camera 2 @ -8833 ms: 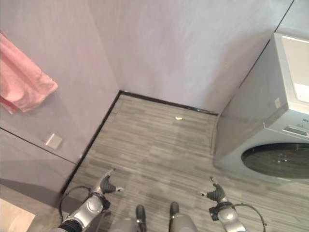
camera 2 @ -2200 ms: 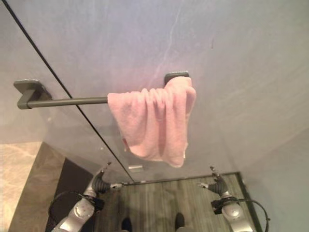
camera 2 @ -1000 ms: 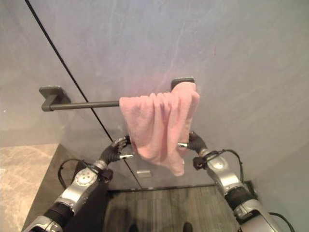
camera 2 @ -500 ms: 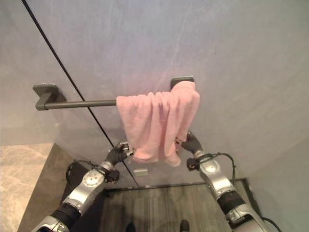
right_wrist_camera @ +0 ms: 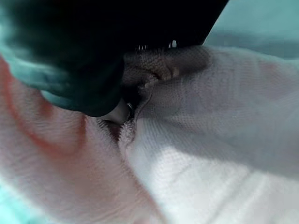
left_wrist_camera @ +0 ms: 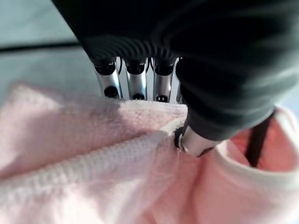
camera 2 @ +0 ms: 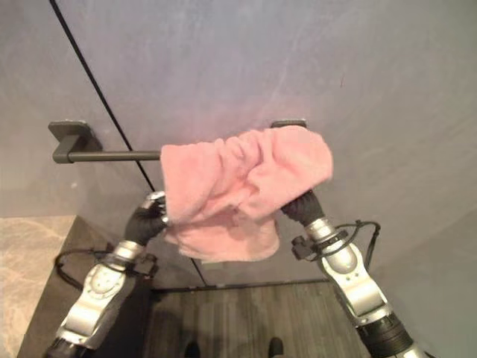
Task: Put brush and paste in cup on sink, flatten towel.
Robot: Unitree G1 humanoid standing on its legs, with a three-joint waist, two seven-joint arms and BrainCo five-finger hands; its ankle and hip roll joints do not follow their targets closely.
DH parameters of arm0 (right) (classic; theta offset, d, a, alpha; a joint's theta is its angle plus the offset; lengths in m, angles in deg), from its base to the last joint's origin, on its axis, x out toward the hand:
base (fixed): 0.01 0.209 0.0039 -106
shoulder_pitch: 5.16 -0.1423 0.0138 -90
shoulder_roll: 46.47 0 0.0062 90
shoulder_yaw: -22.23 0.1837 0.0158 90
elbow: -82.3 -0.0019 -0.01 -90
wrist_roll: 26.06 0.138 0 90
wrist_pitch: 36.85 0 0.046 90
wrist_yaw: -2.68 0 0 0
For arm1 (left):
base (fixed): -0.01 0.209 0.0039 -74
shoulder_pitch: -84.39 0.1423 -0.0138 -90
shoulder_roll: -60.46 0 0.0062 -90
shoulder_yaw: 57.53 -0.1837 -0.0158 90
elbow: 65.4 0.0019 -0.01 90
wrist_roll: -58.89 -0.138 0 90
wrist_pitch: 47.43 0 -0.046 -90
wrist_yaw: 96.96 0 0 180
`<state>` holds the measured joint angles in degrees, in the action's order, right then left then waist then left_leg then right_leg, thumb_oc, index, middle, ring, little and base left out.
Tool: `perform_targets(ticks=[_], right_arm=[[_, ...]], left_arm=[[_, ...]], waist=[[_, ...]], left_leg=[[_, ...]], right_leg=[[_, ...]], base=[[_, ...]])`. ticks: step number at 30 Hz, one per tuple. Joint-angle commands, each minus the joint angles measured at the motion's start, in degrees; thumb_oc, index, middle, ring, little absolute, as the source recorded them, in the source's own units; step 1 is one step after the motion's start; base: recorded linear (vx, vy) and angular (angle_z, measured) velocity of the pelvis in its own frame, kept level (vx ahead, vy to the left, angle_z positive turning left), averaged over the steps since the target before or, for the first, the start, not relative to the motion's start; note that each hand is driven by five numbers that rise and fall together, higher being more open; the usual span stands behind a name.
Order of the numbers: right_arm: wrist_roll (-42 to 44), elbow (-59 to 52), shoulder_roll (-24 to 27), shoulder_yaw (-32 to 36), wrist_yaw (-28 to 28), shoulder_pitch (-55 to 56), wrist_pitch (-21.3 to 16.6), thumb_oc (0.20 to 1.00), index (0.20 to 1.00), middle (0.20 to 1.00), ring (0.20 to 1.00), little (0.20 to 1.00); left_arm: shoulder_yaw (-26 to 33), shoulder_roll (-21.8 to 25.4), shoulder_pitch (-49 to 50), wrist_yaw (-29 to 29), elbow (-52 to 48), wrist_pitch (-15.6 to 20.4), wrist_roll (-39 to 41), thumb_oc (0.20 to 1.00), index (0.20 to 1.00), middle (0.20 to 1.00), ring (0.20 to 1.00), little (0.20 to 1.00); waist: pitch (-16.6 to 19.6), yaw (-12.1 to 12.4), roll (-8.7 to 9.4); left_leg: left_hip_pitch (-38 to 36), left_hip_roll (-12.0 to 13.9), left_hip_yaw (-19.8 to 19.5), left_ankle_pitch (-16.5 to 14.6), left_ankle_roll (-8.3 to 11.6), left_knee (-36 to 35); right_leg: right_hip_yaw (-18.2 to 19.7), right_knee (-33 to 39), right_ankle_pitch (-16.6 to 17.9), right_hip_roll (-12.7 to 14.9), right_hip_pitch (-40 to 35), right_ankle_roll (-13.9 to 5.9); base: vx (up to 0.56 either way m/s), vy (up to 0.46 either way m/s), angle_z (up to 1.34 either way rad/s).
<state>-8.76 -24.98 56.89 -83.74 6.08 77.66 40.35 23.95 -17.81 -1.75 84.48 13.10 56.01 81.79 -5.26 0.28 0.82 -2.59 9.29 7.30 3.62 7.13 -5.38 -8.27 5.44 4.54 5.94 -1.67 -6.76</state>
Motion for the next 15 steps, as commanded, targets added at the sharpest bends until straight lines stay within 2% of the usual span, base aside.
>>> perform_targets(ticks=[1,3,4,5,6,9,10,12,13,15], right_arm=[[4.6,-4.4,-0.9,-2.5,2.9,-3.5,-2.6,0.200,0.200,0.200,0.200,0.200],[4.8,-3.7,-1.1,-3.3,2.9,-4.2,-2.4,0.200,0.200,0.200,0.200,0.200],[8.0,-0.9,-3.8,-7.8,2.0,-7.6,-1.8,0.200,0.200,0.200,0.200,0.200],[8.0,-0.9,-3.8,-7.8,2.0,-7.6,-1.8,0.200,0.200,0.200,0.200,0.200],[2.3,-3.1,-3.2,-8.4,1.0,-10.8,-1.9,0.200,0.200,0.200,0.200,0.200],[2.4,-2.3,-4.6,-10.4,0.9,-13.4,-1.7,0.200,0.200,0.200,0.200,0.200],[3.5,-0.8,-6.5,-12.8,1.0,-14.9,-0.9,0.200,0.200,0.200,0.200,0.200],[5.4,-0.3,-7.0,-13.6,1.3,-14.4,-0.7,0.200,0.200,0.200,0.200,0.200],[8.1,-0.3,-7.6,-14.7,1.7,-13.3,-0.6,0.200,0.200,0.200,0.200,0.200],[7.9,0.4,-6.8,-14.5,1.7,-9.1,0.3,0.200,0.200,0.200,0.200,0.200]], left_arm=[[3.1,3.4,1.6,1.0,-3.9,3.1,5.0,0.200,0.200,0.200,0.200,0.200],[3.5,3.4,2.3,0.8,-4.5,3.1,5.7,0.200,0.200,0.200,0.200,0.200],[3.9,2.6,3.8,-0.5,-4.1,3.1,7.0,0.200,0.200,0.200,0.200,0.200],[3.9,2.6,3.8,-0.5,-4.1,3.1,7.0,0.200,0.200,0.200,0.200,0.200],[5.1,2.1,4.9,-0.8,-3.3,2.9,7.4,0.200,0.200,0.200,0.200,0.200],[5.7,1.9,6.4,-1.1,-2.9,2.9,7.5,0.200,0.200,0.200,0.200,0.200],[6.0,1.8,6.9,-1.6,-1.4,2.2,7.4,0.200,0.200,0.200,0.200,0.200],[5.6,1.8,6.3,-1.7,0.0,2.0,8.1,0.200,0.200,0.200,0.200,0.200],[5.1,1.8,5.0,-2.9,2.0,2.1,6.6,0.200,0.200,0.200,0.200,0.200],[3.6,1.8,3.7,-3.9,6.1,1.2,4.0,0.200,0.200,0.200,0.200,0.200]], waist=[[1.4,1.8,2.02],[1.4,1.8,2.06],[0.8,2.9,2.00],[0.8,2.9,2.00],[0.3,3.8,1.94],[-0.3,4.7,2.23],[-0.6,5.9,2.59],[-0.8,6.0,2.87],[-0.9,6.0,3.09],[-1.1,5.4,3.26]], left_leg=[[-3.0,0.1,0.3,-3.0,1.28,0.4],[-3.0,0.0,0.2,-2.9,1.24,0.4],[-2.6,-0.2,-0.2,-2.8,1.05,0.4],[-2.6,-0.2,-0.2,-2.8,1.05,0.4],[-2.2,-0.2,-0.4,-2.7,0.98,0.4],[-1.7,-0.4,-0.7,-2.5,0.83,0.4],[-1.3,-0.5,-1.2,-2.5,0.73,0.4],[-1.1,-0.5,-1.3,-2.4,0.71,0.4],[-0.8,-0.5,-1.5,-2.3,0.75,0.4],[-0.3,-0.4,-1.9,-2.1,0.83,0.4]], right_leg=[[-0.4,-0.4,1.8,4.2,-0.1,-3.16],[-0.5,-0.4,1.8,4.3,-0.2,-3.16],[-0.8,-0.4,2.0,4.6,-0.1,-3.15],[-0.8,-0.4,2.0,4.6,-0.1,-3.15],[-1.0,-0.4,2.2,4.8,0.2,-3.25],[-1.3,-0.4,2.4,4.9,0.4,-3.34],[-1.8,-0.4,2.4,5.1,0.4,-3.29],[-2.0,-0.4,2.4,5.2,0.4,-3.22],[-2.2,-0.4,2.4,5.2,0.5,-3.18],[-2.5,-0.4,2.5,5.3,0.9,-3.09]], base=[[-0.01,0.018,-0.07],[-0.02,0.013,0.04],[-0.03,0.023,0.06],[-0.05,0.035,0.03],[0.00,0.000,0.00],[-0.04,0.021,0.11],[-0.02,0.013,0.27],[-0.02,0.008,0.21],[-0.04,0.003,0.10],[-0.02,0.018,0.04]])
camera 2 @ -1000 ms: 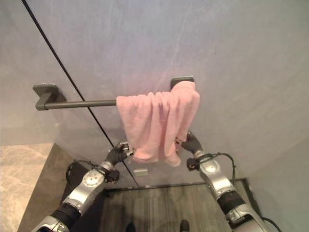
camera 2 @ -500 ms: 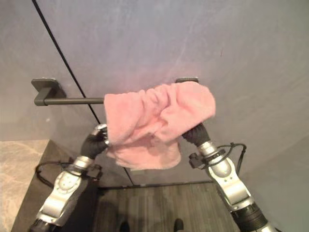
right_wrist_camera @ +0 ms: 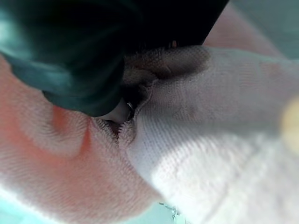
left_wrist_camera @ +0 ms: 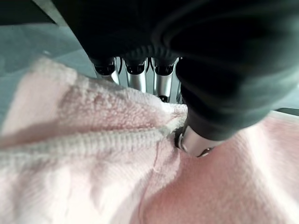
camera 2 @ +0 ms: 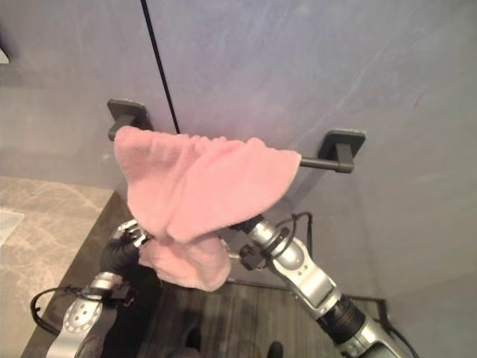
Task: Put brush and paste in cup on sink, flatten towel.
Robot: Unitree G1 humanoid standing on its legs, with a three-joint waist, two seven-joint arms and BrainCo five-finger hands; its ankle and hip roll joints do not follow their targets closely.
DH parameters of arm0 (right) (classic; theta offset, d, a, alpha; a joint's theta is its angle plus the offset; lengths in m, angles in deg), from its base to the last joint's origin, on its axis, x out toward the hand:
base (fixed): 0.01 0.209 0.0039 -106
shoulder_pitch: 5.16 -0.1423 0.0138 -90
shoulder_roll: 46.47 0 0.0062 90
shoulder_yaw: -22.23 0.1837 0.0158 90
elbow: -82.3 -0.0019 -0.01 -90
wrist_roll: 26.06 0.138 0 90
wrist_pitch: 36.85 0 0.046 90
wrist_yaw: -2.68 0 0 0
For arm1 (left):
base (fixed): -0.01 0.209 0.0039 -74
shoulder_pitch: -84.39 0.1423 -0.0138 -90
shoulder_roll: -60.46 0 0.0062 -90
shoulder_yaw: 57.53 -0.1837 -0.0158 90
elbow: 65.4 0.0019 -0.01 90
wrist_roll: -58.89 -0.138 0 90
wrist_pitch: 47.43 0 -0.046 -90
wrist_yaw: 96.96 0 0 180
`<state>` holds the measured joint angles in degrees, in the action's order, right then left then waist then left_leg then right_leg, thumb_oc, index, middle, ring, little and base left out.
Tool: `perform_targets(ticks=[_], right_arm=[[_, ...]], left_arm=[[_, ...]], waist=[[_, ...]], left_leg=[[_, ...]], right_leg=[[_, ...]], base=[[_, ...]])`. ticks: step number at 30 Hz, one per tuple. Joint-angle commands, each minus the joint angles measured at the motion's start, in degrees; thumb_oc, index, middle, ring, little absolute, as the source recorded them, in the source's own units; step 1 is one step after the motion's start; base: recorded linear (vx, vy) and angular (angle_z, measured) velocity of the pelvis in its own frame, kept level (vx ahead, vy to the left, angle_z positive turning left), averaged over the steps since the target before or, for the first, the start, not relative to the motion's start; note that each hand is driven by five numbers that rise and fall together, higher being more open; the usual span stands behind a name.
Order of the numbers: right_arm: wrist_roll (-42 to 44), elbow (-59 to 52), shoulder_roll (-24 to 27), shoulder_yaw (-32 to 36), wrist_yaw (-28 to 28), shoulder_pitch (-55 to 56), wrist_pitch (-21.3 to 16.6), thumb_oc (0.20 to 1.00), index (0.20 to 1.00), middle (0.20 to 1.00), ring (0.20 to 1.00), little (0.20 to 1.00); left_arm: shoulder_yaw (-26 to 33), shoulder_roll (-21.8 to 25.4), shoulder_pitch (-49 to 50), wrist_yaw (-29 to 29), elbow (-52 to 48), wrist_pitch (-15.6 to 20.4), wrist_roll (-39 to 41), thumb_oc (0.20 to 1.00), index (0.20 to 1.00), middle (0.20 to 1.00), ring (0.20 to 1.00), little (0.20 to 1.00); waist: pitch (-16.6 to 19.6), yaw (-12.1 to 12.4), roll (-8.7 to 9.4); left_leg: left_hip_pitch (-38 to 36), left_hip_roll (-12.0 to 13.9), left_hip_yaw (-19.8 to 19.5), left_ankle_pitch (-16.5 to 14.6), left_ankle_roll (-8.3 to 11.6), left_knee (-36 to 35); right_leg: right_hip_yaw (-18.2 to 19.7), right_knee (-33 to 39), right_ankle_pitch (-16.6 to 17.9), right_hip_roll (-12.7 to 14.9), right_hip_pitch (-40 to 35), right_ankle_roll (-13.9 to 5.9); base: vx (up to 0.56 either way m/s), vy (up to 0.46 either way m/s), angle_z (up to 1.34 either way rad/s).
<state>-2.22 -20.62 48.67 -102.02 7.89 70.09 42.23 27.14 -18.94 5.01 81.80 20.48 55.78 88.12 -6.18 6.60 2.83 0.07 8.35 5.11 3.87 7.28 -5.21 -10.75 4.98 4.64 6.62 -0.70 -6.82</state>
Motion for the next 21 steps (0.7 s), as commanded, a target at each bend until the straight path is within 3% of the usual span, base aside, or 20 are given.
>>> perform_targets(ticks=[1,10,15,21], right_arm=[[0.7,-3.7,2.2,5.1,-0.4,0.9,-1.6,0.200,0.200,0.200,0.200,0.200],[-1.9,-2.4,4.9,13.4,-1.8,13.2,-2.1,0.200,0.200,0.200,0.200,0.200],[-1.7,-1.7,4.8,13.5,-1.8,13.5,-2.0,0.200,0.200,0.200,0.200,0.200],[2.4,10.9,1.0,8.5,-1.4,11.9,0.8,0.200,0.200,0.200,0.200,0.200]], left_arm=[[0.0,3.2,-3.5,-1.2,-0.2,1.3,-4.1,0.200,0.200,0.200,0.200,0.200],[-4.8,1.5,-6.1,0.2,2.9,1.2,-5.4,0.200,0.200,0.200,0.200,0.200],[-5.2,1.4,-6.2,0.3,3.1,1.2,-5.9,0.200,0.200,0.200,0.200,0.200],[-4.1,1.1,-4.7,-1.6,9.2,0.1,-9.2,0.200,0.200,0.200,0.200,0.200]], waist=[[0.0,-1.4,1.17],[1.1,-4.5,0.44],[1.2,-4.6,0.31],[1.8,-3.9,-1.01]], left_leg=[[-3.1,0.5,0.4,-2.4,0.67,0.2],[-4.6,0.6,1.7,-2.9,0.61,0.2],[-4.7,0.7,1.9,-3.0,0.62,0.2],[-5.1,0.8,2.2,-2.7,0.66,0.2]], right_leg=[[0.0,0.0,2.4,4.6,-0.2,-3.10],[1.1,0.0,2.3,4.6,-0.4,-3.29],[1.2,0.0,2.2,4.6,-0.4,-3.30],[1.1,0.0,2.0,4.8,-0.9,-3.09]], base=[[0.02,0.037,0.04],[0.01,0.006,-0.06],[0.01,0.000,-0.13],[0.00,0.000,0.00]])
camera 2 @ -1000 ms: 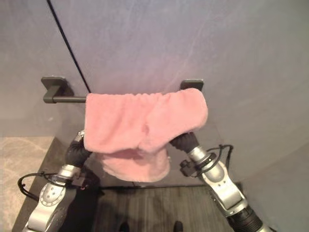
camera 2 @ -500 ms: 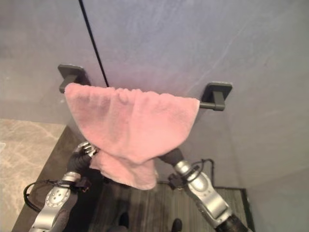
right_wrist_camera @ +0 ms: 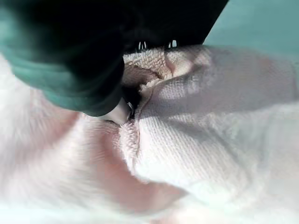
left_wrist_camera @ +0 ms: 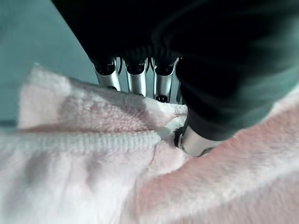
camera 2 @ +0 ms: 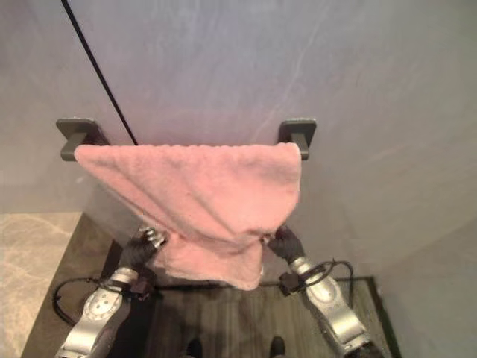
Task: Put brush and paste in cup on sink, flatten towel.
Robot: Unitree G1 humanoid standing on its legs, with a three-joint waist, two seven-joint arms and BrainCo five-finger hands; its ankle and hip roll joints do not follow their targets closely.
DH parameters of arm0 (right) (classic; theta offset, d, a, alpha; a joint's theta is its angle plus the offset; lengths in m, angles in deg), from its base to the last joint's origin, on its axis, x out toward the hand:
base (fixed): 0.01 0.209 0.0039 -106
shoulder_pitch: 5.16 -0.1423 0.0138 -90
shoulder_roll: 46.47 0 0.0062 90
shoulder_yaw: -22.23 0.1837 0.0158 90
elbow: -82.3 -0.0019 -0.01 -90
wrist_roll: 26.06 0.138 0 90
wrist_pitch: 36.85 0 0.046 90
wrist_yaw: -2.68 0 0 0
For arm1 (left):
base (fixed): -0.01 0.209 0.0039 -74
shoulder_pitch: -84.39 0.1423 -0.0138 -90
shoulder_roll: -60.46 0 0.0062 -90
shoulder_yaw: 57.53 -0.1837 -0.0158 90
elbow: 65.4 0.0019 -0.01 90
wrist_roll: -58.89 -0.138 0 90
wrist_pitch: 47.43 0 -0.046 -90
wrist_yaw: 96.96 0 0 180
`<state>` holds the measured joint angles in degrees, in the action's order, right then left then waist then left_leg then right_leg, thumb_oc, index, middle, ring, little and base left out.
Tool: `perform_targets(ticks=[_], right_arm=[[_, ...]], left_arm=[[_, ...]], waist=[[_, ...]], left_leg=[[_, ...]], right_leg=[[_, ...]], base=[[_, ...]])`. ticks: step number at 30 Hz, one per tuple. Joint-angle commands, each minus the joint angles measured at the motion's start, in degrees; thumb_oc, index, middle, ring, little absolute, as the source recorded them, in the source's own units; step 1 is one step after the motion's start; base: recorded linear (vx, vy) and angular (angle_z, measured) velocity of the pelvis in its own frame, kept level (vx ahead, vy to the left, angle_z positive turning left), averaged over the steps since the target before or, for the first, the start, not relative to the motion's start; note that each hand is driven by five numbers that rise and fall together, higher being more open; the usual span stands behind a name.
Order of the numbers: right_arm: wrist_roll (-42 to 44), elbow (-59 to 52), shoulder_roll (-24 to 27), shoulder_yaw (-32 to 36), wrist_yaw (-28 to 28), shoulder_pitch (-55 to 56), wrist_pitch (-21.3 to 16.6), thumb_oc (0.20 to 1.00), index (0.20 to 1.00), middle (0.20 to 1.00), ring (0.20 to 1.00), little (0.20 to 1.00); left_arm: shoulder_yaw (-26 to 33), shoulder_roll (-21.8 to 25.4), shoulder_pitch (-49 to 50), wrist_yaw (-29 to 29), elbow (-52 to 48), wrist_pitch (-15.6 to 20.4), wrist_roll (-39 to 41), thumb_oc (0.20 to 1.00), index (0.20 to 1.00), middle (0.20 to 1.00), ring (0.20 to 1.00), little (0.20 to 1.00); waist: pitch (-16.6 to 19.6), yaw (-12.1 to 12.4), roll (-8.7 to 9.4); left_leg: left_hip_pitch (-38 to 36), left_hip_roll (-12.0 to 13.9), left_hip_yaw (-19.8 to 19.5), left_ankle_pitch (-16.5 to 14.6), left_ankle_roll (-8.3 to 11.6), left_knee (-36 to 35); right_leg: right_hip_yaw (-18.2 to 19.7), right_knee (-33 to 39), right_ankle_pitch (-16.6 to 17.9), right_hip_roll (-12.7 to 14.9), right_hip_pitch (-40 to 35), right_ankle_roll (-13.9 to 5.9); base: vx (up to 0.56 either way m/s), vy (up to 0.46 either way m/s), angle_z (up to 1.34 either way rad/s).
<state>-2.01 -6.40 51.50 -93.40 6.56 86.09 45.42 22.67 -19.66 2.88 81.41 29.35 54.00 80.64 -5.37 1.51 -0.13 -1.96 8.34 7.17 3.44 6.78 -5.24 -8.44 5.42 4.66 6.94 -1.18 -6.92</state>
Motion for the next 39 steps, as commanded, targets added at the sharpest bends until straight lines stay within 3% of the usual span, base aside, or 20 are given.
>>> perform_targets(ticks=[1,2,3,4,5,6,7,11,13,16,18,19,21,23,29,30,34,35,39], right_arm=[[2.1,-2.1,-2.3,-0.6,0.0,-4.4,-2.2,0.206,0.206,0.206,0.206,0.206],[1.9,-1.3,-2.5,-0.9,0.0,-4.7,-1.9,0.319,0.319,0.319,0.319,0.319],[1.8,-0.7,-2.6,-1.1,0.0,-4.8,-1.8,0.551,0.551,0.551,0.551,0.551],[1.8,-0.6,-2.6,-1.1,0.0,-4.9,-1.8,0.912,0.912,0.912,0.912,0.912],[0.2,1.6,-2.7,-1.4,-0.4,-4.9,-1.1,1.000,1.000,1.000,1.000,1.000],[0.2,1.7,-2.7,-1.4,-0.4,-4.9,-1.2,1.000,1.000,1.000,1.000,1.000],[-3.6,3.5,-2.5,-0.6,-1.8,-4.8,-0.9,1.000,1.000,1.000,1.000,1.000],[-9.5,8.7,-1.4,4.1,-4.2,-2.4,-0.8,1.000,1.000,1.000,1.000,1.000],[-10.5,9.2,-1.0,5.4,-4.8,-1.6,-1.0,1.000,1.000,1.000,1.000,1.000],[-15.1,10.6,0.0,12.9,-8.4,2.8,-1.0,1.000,1.000,1.000,1.000,1.000],[-20.8,2.5,2.7,22.6,-12.1,7.5,-2.7,1.000,1.000,1.000,1.000,1.000],[-20.8,2.5,2.7,22.6,-12.1,7.5,-2.7,1.000,1.000,1.000,1.000,1.000],[-33.7,-8.2,4.2,31.6,-20.6,8.3,-4.6,1.000,1.000,1.000,1.000,1.000],[-37.2,-13.3,4.6,33.1,-22.2,7.8,-6.0,1.000,1.000,1.000,1.000,1.000],[-46.8,-23.3,9.1,31.3,-23.4,4.1,-8.7,1.000,1.000,1.000,1.000,1.000],[-48.4,-26.3,11.0,30.7,-23.3,2.6,-9.8,1.000,1.000,1.000,1.000,1.000],[-51.4,-29.4,14.7,27.0,-24.2,-1.2,-11.5,1.000,1.000,1.000,1.000,1.000],[-53.2,-29.9,18.0,24.6,-23.5,-3.3,-11.3,1.000,1.000,1.000,1.000,1.000],[-53.8,-28.8,21.2,20.6,-21.7,-6.3,-11.1,1.000,1.000,1.000,1.000,1.000]], left_arm=[[0.5,1.6,-2.5,-1.3,1.1,1.7,-2.0,0.200,0.200,0.200,0.200,0.200],[0.5,1.7,-2.4,-1.3,1.5,1.5,-2.4,0.200,0.200,0.200,0.200,0.200],[0.3,1.7,-2.4,-1.3,1.9,1.4,-2.7,0.200,0.200,0.200,0.200,0.200],[0.3,1.7,-2.4,-1.3,1.9,1.4,-2.7,0.200,0.200,0.200,0.200,0.200],[-0.2,1.9,-2.4,-1.4,3.5,0.6,-4.8,0.200,0.200,0.200,0.200,0.200],[-0.2,1.9,-2.4,-1.5,3.5,0.6,-4.8,0.504,0.504,0.504,0.504,0.504],[-0.4,2.1,-2.4,-2.1,5.0,-0.2,-8.3,1.000,1.000,1.000,1.000,1.000],[0.8,2.6,-1.7,-4.3,8.3,-0.8,-16.6,1.000,1.000,1.000,1.000,1.000],[1.4,2.5,-1.5,-4.9,8.6,-0.9,-17.5,1.000,1.000,1.000,1.000,1.000],[6.4,1.6,0.6,-7.3,8.5,-1.0,-18.3,1.000,1.000,1.000,1.000,1.000],[14.3,1.5,2.4,-12.4,2.2,-0.1,-21.6,1.000,1.000,1.000,1.000,1.000],[14.3,1.5,2.4,-12.4,2.2,-0.1,-21.6,1.000,1.000,1.000,1.000,1.000],[20.3,2.5,1.8,-20.0,-7.5,2.0,-29.0,1.000,1.000,1.000,1.000,1.000],[22.2,3.0,1.0,-22.3,-11.5,2.9,-32.0,1.000,1.000,1.000,1.000,1.000],[25.8,7.6,-0.8,-27.9,-19.4,3.0,-47.1,1.000,1.000,1.000,1.000,1.000],[27.5,10.7,-0.7,-29.7,-21.2,2.9,-53.0,1.000,1.000,1.000,1.000,1.000],[28.4,13.3,-0.7,-32.0,-24.3,3.5,-56.8,1.000,1.000,1.000,1.000,1.000],[28.9,15.8,-0.1,-32.5,-25.3,3.7,-58.7,1.000,1.000,1.000,1.000,1.000],[28.2,17.2,0.4,-30.3,-26.7,5.3,-57.4,1.000,1.000,1.000,1.000,1.000]], waist=[[1.1,1.3,1.84],[1.2,1.4,1.77],[1.2,1.4,1.72],[1.2,1.4,1.72],[1.3,1.5,1.59],[1.2,1.4,1.59],[1.4,1.3,1.50],[1.7,0.9,1.30],[1.8,0.8,1.24],[2.1,0.2,0.97],[2.0,-0.4,0.92],[2.0,-0.4,0.92],[2.2,-0.9,1.04],[2.2,-1.0,1.16],[2.5,-0.6,1.50],[2.5,-0.3,1.50],[2.7,0.2,1.77],[2.7,0.8,1.97],[2.5,1.1,2.22]], left_leg=[[-3.0,0.7,0.0,-2.3,1.15,0.2],[-3.0,0.7,-0.1,-2.3,1.16,0.2],[-3.1,0.7,-0.1,-2.3,1.17,0.2],[-3.1,0.7,-0.1,-2.3,1.17,0.2],[-3.1,0.6,-0.3,-2.3,1.13,0.2],[-3.1,0.6,-0.3,-2.3,1.13,0.2],[-3.2,0.5,-0.4,-2.3,1.08,0.2],[-3.5,0.4,-0.5,-2.5,0.93,0.2],[-3.6,0.4,-0.5,-2.5,0.90,0.2],[-4.0,0.3,-0.3,-2.7,0.79,0.2],[-4.1,0.4,-0.1,-2.9,0.76,0.2],[-4.1,0.4,-0.1,-2.9,0.76,0.2],[-4.4,0.4,0.2,-3.5,0.83,0.2],[-4.4,0.4,0.3,-3.5,0.89,0.2],[-4.6,0.5,0.6,-3.9,1.14,0.2],[-4.7,0.5,0.6,-3.7,1.19,0.2],[-4.8,0.4,0.5,-4.1,1.24,0.2],[-4.8,0.4,0.3,-4.1,1.23,0.2],[-4.7,0.4,0.1,-4.1,1.20,0.2]], right_leg=[[-1.4,-0.4,1.9,4.4,-0.5,-2.97],[-1.5,-0.4,1.9,4.5,-0.7,-2.95],[-1.6,-0.4,1.9,4.5,-0.8,-2.94],[-1.6,-0.4,1.9,4.5,-0.8,-2.94],[-1.7,-0.4,1.9,4.5,-0.9,-2.93],[-1.7,-0.4,1.9,4.5,-0.9,-2.93],[-1.9,-0.4,1.8,4.6,-1.1,-2.94],[-2.0,-0.4,1.6,4.6,-1.5,-2.96],[-2.0,-0.4,1.5,4.6,-1.6,-2.97],[-1.9,-0.4,1.5,4.7,-1.8,-3.00],[-1.7,-0.4,1.6,4.7,-1.7,-3.02],[-1.7,-0.4,1.6,4.7,-1.7,-3.02],[-1.3,-0.4,1.6,4.6,-1.7,-3.10],[-1.2,-0.4,1.7,4.6,-1.6,-3.25],[-1.0,-0.4,1.7,4.7,-1.6,-3.69],[-0.9,-0.4,2.0,4.7,-1.6,-3.67],[-0.9,-0.4,1.7,4.8,-1.7,-3.89],[-1.0,-0.4,1.7,4.8,-1.7,-3.90],[-1.1,-0.4,1.7,4.8,-1.7,-3.84]], base=[[0.00,0.003,0.05],[0.00,0.003,0.05],[0.00,0.002,0.05],[0.00,0.000,0.00],[0.00,0.000,0.00],[0.00,0.000,0.00],[0.00,0.000,0.00],[0.00,0.000,0.00],[0.00,0.000,0.00],[0.00,0.000,0.00],[-0.01,0.005,-0.02],[0.02,0.005,-0.05],[0.02,0.001,-0.04],[0.00,-0.002,-0.05],[0.00,0.002,-0.06],[0.01,0.002,-0.04],[0.00,0.002,-0.01],[0.00,0.000,0.00],[0.00,0.000,0.00]])
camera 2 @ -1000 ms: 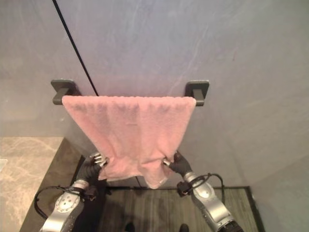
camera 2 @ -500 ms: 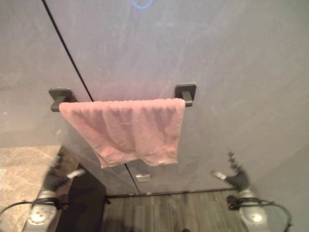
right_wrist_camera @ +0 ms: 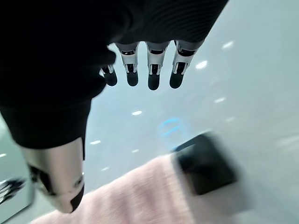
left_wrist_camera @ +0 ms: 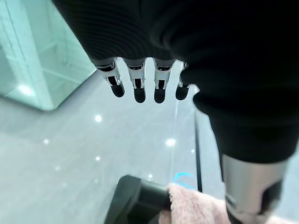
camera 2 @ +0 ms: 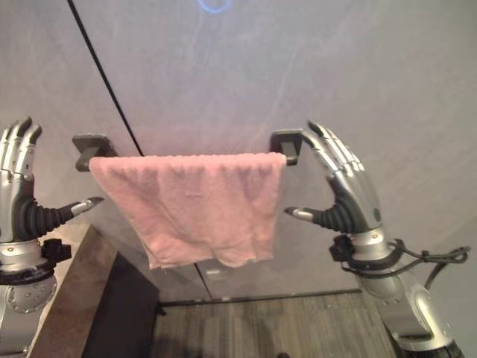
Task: Put brush and paste in cup on sink, flatten towel.
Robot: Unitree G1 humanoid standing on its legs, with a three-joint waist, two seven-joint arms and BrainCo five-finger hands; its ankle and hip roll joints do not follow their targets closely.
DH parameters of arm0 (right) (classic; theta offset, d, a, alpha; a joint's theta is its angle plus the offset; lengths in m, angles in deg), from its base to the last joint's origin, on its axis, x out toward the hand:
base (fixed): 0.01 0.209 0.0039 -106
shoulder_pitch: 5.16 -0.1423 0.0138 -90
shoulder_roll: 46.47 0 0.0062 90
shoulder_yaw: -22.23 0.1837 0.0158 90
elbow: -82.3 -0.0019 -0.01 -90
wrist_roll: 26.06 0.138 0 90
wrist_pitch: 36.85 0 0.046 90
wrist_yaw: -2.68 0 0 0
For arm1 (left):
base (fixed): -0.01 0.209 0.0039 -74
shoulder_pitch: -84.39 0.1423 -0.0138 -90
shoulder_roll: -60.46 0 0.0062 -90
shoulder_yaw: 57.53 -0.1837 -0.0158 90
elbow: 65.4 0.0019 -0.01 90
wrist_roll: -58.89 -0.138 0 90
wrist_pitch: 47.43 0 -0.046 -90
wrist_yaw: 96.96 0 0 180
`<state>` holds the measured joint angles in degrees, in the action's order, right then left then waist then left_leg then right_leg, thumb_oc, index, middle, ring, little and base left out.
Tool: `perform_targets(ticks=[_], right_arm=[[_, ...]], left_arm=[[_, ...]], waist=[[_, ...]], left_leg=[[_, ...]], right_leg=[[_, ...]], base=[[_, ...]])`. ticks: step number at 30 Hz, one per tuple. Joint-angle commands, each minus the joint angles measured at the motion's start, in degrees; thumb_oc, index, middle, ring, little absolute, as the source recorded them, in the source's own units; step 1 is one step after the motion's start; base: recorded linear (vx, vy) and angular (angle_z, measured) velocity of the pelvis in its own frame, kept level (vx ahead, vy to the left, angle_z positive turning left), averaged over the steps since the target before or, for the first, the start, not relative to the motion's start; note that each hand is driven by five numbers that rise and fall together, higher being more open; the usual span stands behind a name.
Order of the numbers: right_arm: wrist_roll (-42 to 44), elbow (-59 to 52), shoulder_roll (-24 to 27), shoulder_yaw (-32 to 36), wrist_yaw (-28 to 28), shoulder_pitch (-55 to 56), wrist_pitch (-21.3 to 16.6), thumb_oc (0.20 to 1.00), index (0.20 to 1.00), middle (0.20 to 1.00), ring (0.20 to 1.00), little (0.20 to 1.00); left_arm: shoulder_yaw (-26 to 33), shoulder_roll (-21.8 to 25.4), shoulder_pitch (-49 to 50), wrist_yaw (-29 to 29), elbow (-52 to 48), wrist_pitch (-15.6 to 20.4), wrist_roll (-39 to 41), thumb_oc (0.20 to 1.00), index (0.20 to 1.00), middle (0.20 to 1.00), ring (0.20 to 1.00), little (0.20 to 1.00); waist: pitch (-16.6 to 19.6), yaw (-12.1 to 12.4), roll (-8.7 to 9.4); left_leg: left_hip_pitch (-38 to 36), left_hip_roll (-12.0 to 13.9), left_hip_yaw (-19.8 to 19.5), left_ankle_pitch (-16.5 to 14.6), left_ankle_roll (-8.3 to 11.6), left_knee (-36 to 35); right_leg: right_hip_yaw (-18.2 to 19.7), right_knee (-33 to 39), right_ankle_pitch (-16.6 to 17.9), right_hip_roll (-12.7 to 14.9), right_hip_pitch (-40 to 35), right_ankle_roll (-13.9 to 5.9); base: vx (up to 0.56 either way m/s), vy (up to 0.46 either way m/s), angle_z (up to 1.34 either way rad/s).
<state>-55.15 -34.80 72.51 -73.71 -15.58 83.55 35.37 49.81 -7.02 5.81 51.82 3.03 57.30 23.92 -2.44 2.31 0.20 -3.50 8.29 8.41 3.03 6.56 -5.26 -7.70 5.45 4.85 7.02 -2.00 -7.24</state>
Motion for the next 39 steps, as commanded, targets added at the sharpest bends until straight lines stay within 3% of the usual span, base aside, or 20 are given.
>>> perform_targets(ticks=[1,2,6,10,13,15,18,21,24,28,39], right_arm=[[-0.7,-0.3,0.2,0.8,0.4,-3.9,-1.0,1.000,1.000,1.000,1.000,1.000],[-0.5,1.1,3.4,-4.0,4.0,-6.9,-0.6,1.000,1.000,1.000,1.000,1.000],[-1.4,4.9,6.5,-7.8,7.5,-9.9,1.0,1.000,1.000,1.000,1.000,1.000],[-2.0,5.3,9.2,-8.4,9.2,-9.3,0.1,1.000,1.000,1.000,1.000,1.000],[-2.1,6.0,10.5,-9.5,9.5,-9.3,-0.2,1.000,1.000,1.000,1.000,1.000],[-3.2,8.2,12.4,-12.1,12.4,-9.4,0.3,1.000,1.000,1.000,1.000,1.000],[-3.8,8.7,14.4,-13.0,14.3,-9.6,0.3,1.000,1.000,1.000,1.000,1.000],[-3.3,10.5,20.7,-11.1,19.0,-7.2,0.3,1.000,1.000,1.000,1.000,1.000],[-2.8,10.8,21.6,-8.8,19.8,-5.0,0.4,1.000,1.000,1.000,1.000,1.000],[-3.5,13.1,21.0,-0.6,20.3,2.6,1.6,1.000,1.000,1.000,1.000,1.000],[-5.0,15.3,19.2,4.1,21.8,7.7,2.5,1.000,1.000,1.000,1.000,1.000]], left_arm=[[1.2,4.6,-2.5,-0.7,-0.4,2.0,-0.7,1.000,1.000,1.000,1.000,1.000],[-1.5,7.3,-2.7,3.0,-0.4,3.2,1.2,1.000,1.000,1.000,1.000,1.000],[-3.0,12.1,-0.8,10.1,2.0,2.1,1.9,1.000,1.000,1.000,1.000,1.000],[-3.9,17.1,0.3,14.9,1.6,4.5,3.8,1.000,1.000,1.000,1.000,1.000],[-6.8,19.6,-1.3,15.7,2.8,4.8,3.9,1.000,1.000,1.000,1.000,1.000],[-9.5,22.2,-2.3,19.4,4.1,4.5,4.4,1.000,1.000,1.000,1.000,1.000],[-9.6,23.3,-2.2,21.6,4.4,4.2,4.7,1.000,1.000,1.000,1.000,1.000],[-7.4,26.5,0.6,26.4,4.8,4.2,5.6,1.000,1.000,1.000,1.000,1.000],[-5.9,26.6,2.1,27.2,4.8,3.8,5.9,1.000,1.000,1.000,1.000,1.000],[0.8,23.9,8.2,27.1,6.4,1.9,4.1,1.000,1.000,1.000,1.000,1.000],[5.1,19.0,10.8,26.4,8.3,0.0,2.4,1.000,1.000,1.000,1.000,1.000]], waist=[[-0.4,0.2,1.88],[-0.5,0.7,2.14],[-1.1,1.0,1.93],[-1.5,0.6,1.95],[-1.9,0.3,1.94],[-2.0,0.1,1.87],[-2.0,-0.1,1.77],[-2.1,-0.6,1.57],[-2.1,-0.7,1.51],[-2.1,-0.6,1.49],[-1.8,-0.2,1.74]], left_leg=[[-3.2,0.4,-1.1,-3.7,1.41,0.3],[-3.1,0.4,-1.3,-3.7,1.40,0.3],[-3.0,0.3,-1.5,-3.5,1.30,0.3],[-2.7,0.3,-1.7,-3.3,1.33,0.3],[-2.5,0.2,-1.8,-3.2,1.37,0.3],[-2.2,0.3,-1.8,-3.1,1.26,0.3],[-2.2,0.2,-1.7,-3.1,1.23,0.3],[-2.2,0.2,-1.4,-3.1,1.30,0.3],[-2.3,0.2,-1.4,-3.1,1.30,0.3],[-2.0,0.3,-1.6,-3.1,1.23,0.3],[-1.9,0.6,-2.0,-3.3,1.34,0.3]], right_leg=[[-1.8,-0.5,1.5,4.7,-0.9,-3.53],[-1.9,-0.5,1.5,4.7,-1.0,-3.46],[-2.2,-0.5,1.5,4.7,-1.1,-3.48],[-2.4,-0.5,1.6,4.8,-0.9,-3.70],[-2.4,-0.5,1.7,4.8,-0.7,-3.81],[-2.4,-0.5,1.8,4.8,-0.3,-3.95],[-2.2,-0.5,1.8,4.7,-0.2,-3.97],[-2.1,-0.5,1.8,4.8,-0.1,-4.18],[-2.3,-0.5,1.8,4.8,-0.1,-4.21],[-2.5,-0.5,1.6,4.8,-0.1,-4.16],[-3.1,-0.5,1.0,4.5,-0.5,-3.87]], base=[[0.00,-0.002,0.03],[0.00,0.001,0.05],[0.00,0.002,0.02],[0.00,0.001,0.01],[-0.01,0.002,0.04],[0.00,0.000,0.03],[0.00,0.000,0.00],[0.00,0.003,-0.01],[0.02,0.003,-0.04],[0.01,0.000,-0.03],[0.00,0.000,0.00]])
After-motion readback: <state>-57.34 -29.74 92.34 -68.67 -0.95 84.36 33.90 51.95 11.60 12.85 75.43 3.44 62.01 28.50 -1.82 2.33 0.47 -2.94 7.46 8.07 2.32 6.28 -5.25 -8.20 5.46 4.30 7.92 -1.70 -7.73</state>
